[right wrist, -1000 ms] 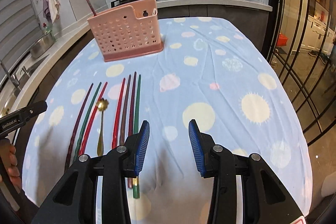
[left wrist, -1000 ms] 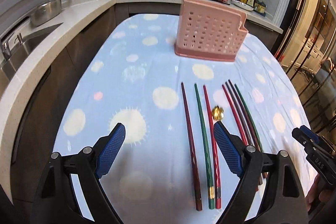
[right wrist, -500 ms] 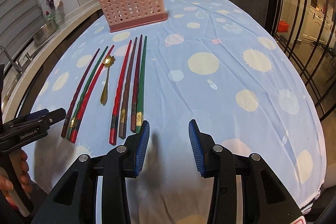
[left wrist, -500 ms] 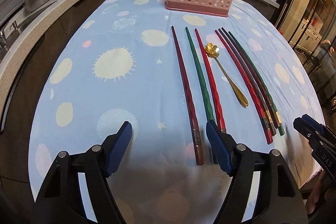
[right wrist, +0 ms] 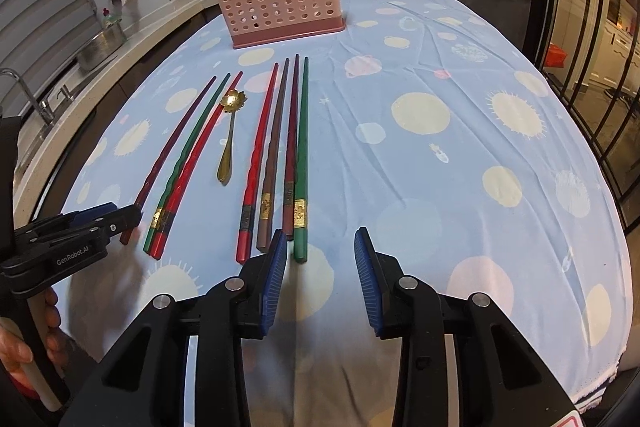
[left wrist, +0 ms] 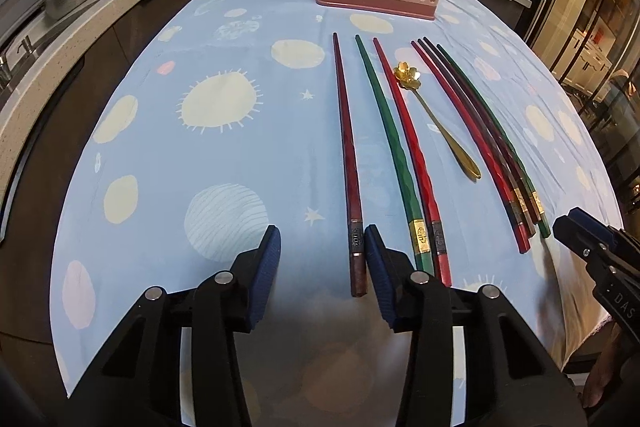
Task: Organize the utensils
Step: 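Grasp another dark red chopstick with the left tool while the right tool grasps a green chopstick, then lift both chopsticks over the pink holder while both tools open to drop them in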
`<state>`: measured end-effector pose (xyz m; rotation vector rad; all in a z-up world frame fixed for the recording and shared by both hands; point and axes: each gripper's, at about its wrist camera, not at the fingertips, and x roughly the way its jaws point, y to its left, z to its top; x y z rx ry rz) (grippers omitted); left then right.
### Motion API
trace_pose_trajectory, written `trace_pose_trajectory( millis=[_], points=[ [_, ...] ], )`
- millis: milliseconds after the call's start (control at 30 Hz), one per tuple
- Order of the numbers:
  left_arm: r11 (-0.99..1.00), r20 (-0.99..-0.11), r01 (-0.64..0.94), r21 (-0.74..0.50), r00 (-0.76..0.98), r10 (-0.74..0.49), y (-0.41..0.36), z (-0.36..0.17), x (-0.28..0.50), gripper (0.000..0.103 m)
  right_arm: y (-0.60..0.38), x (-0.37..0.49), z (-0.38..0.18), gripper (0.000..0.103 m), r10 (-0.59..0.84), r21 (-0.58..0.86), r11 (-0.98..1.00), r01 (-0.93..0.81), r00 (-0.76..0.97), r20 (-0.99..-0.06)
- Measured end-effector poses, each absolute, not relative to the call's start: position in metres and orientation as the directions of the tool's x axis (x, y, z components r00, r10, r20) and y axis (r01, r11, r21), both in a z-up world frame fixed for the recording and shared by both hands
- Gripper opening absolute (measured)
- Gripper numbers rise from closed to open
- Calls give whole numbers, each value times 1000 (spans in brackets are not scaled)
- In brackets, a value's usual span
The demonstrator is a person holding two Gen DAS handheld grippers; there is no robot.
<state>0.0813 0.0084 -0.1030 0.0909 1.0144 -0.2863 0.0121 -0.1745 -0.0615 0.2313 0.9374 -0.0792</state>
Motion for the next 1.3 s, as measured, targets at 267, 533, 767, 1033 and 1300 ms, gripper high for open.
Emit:
trace_pose_trajectory(
  millis=[267,533,767,1033,1300],
  points=[
    [959,-850,279,-56,491,-193,6,-104,81,40,-172,21,-73,14,37,154,976,157,575,-817],
    [958,-850,282,-48,493,-188,4,-104,81,40,-176,28,-74,11,19,139,976,166,574,-819],
    [956,-850,287,-57,488,-197,4,-103,81,40,-175,35,-75,8,16,127,980,151,579,-815],
    [951,-851,300,-81,476,-222,4,-101,78,26,-178,28,-71,7,18,136,978,157,587,-809],
    [944,-848,306,-124,461,-261,6,-102,78,7,-180,16,-57,7,19,147,976,159,616,-788]
  ],
)
